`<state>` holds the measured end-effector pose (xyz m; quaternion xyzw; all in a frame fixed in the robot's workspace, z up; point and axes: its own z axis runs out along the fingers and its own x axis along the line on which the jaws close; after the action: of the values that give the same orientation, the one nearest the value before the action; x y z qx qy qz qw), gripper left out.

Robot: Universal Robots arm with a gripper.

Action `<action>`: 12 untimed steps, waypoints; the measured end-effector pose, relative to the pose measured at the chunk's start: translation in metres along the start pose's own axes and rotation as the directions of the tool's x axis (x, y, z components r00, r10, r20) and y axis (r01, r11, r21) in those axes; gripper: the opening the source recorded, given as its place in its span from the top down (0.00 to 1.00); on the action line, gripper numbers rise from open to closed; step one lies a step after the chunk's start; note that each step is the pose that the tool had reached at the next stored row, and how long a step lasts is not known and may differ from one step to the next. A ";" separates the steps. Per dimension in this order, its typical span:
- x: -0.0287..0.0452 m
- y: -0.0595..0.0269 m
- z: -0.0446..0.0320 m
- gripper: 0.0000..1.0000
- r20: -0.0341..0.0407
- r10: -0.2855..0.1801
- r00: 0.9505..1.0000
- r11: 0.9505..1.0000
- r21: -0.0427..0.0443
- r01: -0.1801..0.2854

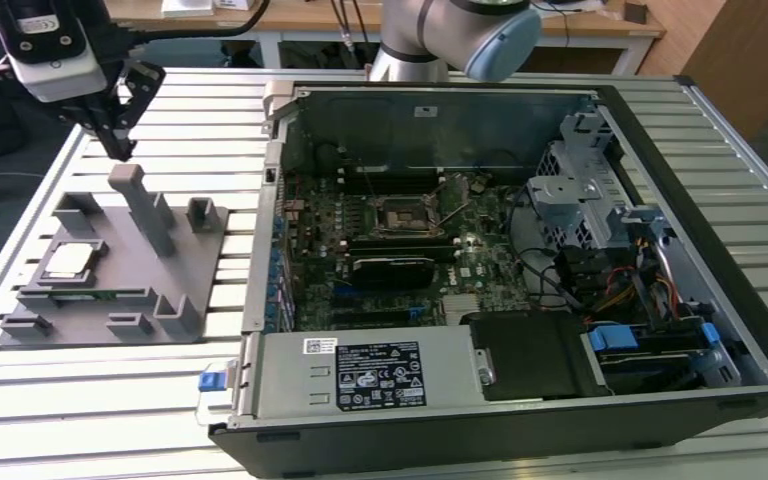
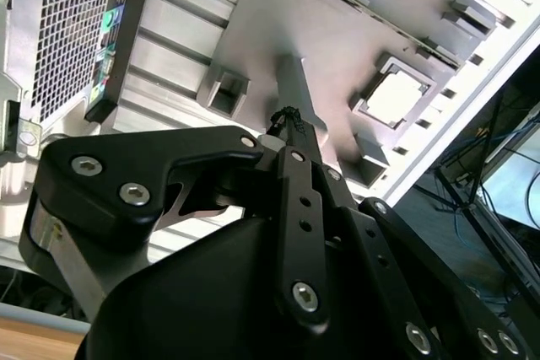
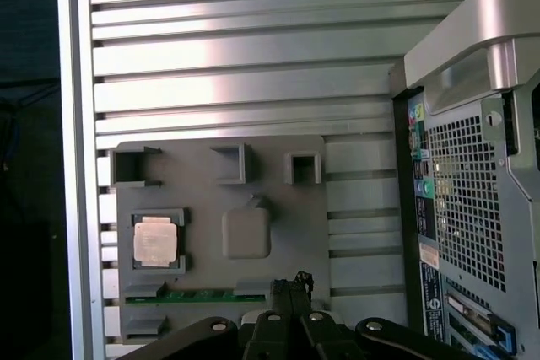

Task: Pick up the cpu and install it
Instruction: 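Reach for the cpu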

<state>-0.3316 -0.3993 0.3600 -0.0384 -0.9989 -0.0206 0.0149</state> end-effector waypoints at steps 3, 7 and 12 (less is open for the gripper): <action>0.0032 -0.0002 0.0005 0.89 0.000 0.000 1.000 1.000 0.000 0.000; 0.0073 -0.0006 0.0011 0.89 -0.001 0.000 1.000 1.000 0.000 0.000; 0.0120 -0.0010 0.0020 0.89 -0.002 0.000 1.000 1.000 0.000 0.000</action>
<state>-0.3437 -0.3993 0.3583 -0.0385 -0.9989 -0.0206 0.0157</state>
